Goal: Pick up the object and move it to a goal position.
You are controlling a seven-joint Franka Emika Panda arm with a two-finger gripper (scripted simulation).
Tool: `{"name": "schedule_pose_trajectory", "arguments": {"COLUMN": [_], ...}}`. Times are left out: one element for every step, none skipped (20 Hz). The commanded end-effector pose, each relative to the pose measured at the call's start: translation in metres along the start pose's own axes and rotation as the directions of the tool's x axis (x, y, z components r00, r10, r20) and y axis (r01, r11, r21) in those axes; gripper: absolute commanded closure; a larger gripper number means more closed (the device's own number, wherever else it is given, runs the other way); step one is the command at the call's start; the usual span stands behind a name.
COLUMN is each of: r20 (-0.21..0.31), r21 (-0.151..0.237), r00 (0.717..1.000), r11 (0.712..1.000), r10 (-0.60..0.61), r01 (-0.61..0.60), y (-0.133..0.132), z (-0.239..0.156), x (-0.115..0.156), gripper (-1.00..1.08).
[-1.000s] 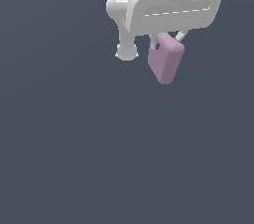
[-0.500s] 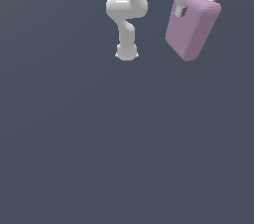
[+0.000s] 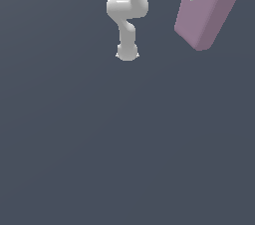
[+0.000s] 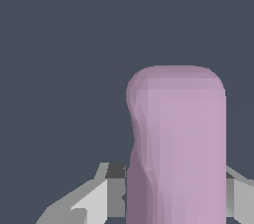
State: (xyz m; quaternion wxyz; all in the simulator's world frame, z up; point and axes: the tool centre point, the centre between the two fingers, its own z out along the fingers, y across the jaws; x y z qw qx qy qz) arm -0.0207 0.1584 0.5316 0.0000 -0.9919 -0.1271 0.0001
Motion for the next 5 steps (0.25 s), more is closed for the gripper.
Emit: {"name": "schedule_pose_trajectory", "arguments": {"r20": [0.000,0.000,0.000,0.000,0.000], "r21": [0.000,0.000,0.000,0.000,0.000], "r00": [1.000,1.000,1.000,1.000,1.000], "r11": [1.000,1.000,1.000,1.000,1.000], "r10": [0.000,0.000,0.000,0.000,0.000], "r01": [0.000,0.000,0.000,0.000,0.000], "y": [-0.0015,-0.0017,-0.0017,-0.0016,-0.0015], "z": [-0.0031,-0.0036,-0.0038,-0.0037,-0.0036], "x": [0.0005,0.0006,0.0008,0.0009,0.0009], "gripper": [1.08,1.08,1.08,1.08,1.08]}}
